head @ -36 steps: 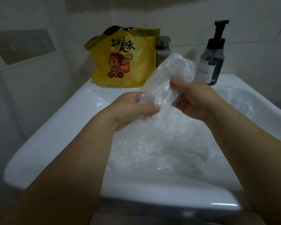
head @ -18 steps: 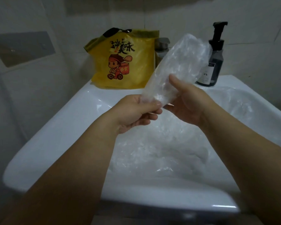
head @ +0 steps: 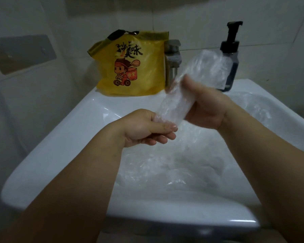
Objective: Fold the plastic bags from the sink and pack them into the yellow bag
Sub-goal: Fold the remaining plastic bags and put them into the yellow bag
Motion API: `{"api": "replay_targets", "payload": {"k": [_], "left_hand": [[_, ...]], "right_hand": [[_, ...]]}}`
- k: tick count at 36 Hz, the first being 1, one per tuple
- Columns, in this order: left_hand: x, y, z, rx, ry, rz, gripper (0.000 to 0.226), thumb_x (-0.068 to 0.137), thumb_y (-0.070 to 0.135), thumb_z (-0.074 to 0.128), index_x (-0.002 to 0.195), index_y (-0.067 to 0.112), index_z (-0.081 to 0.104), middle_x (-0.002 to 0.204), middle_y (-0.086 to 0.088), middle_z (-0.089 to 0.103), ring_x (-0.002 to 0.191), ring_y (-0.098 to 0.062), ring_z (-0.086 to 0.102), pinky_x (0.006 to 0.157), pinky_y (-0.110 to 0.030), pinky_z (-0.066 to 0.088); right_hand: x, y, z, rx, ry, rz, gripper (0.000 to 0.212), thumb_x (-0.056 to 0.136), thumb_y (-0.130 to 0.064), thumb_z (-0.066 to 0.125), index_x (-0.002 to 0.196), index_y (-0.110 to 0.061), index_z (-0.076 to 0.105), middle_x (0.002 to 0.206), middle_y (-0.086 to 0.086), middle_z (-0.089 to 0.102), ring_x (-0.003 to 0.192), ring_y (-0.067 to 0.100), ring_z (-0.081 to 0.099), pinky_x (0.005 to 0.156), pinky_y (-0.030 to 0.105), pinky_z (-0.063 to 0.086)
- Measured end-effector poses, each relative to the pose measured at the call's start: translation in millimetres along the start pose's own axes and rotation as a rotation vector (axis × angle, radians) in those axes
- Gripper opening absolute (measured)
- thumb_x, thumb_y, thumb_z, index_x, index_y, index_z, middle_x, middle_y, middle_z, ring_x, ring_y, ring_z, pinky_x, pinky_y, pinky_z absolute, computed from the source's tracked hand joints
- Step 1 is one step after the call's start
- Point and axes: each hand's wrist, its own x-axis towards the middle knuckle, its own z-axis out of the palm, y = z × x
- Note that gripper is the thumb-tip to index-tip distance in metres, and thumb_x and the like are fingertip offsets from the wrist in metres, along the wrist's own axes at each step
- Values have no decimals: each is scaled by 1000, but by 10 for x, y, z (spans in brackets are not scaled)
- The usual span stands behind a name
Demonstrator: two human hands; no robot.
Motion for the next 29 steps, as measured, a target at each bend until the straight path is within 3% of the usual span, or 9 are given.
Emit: {"api": "replay_targets", "payload": {"k": [4, 10, 15, 19, 22, 25, 29], "left_hand": [[6, -38, -63, 57, -17, -64, 9, 86, 24, 69, 88, 15, 71, 78, 5, 75, 59, -1, 64, 47, -12, 44], [11, -88, -45, 191, -101, -97, 20, 75, 27, 76, 92, 17, 72, 84, 6, 75, 78, -5, 69, 63, -16, 52], [42, 6, -40, -214, 3, 136, 42, 64, 38, 69, 101, 18, 69, 90, 4, 73, 85, -10, 68, 78, -27, 54], [68, -22, -56, -174, 73, 163, 33, 74, 24, 73, 102, 8, 70, 86, -4, 72, 76, -13, 66, 70, -25, 54], [114, -18, -58, -291, 219, 227, 11, 88, 4, 64, 97, 4, 69, 82, -8, 73, 73, -16, 69, 71, -28, 58], [150, 0, -124, -431, 313, 254, 11, 90, 2, 61, 98, 3, 68, 90, -10, 71, 82, -20, 67, 79, -32, 57], [167, -19, -127, -384, 352, 223, 10, 89, 2, 62, 98, 3, 67, 102, -15, 70, 93, -26, 64, 81, -30, 56]], "right_hand": [[-101, -177, -129, 127, 131, -116, 33, 99, -39, 42, 98, -12, 62, 84, 3, 72, 81, 17, 70, 80, 36, 52], [-110, -93, -91, -22, 113, -49, 34, 100, -40, 40, 102, -13, 60, 97, 5, 68, 93, 20, 66, 88, 40, 48], [-65, 35, -35, -179, 102, 82, 52, 95, -41, 45, 131, -4, 50, 122, 16, 63, 114, 30, 61, 101, 48, 45], [-56, 91, -4, -209, -24, 174, 70, 84, -48, 55, 134, 0, 47, 125, 20, 61, 116, 32, 60, 101, 45, 46], [-32, 100, 10, -227, -21, 142, 49, 85, -32, 58, 122, 0, 58, 111, 15, 69, 101, 26, 67, 87, 34, 56], [18, 100, -14, -228, 153, 30, 13, 92, -5, 56, 100, -2, 64, 88, 10, 71, 79, 20, 67, 67, 26, 58], [28, 84, -40, -280, 239, -25, 10, 93, -3, 54, 96, -4, 64, 88, 10, 69, 76, 20, 67, 72, 29, 59]]}}
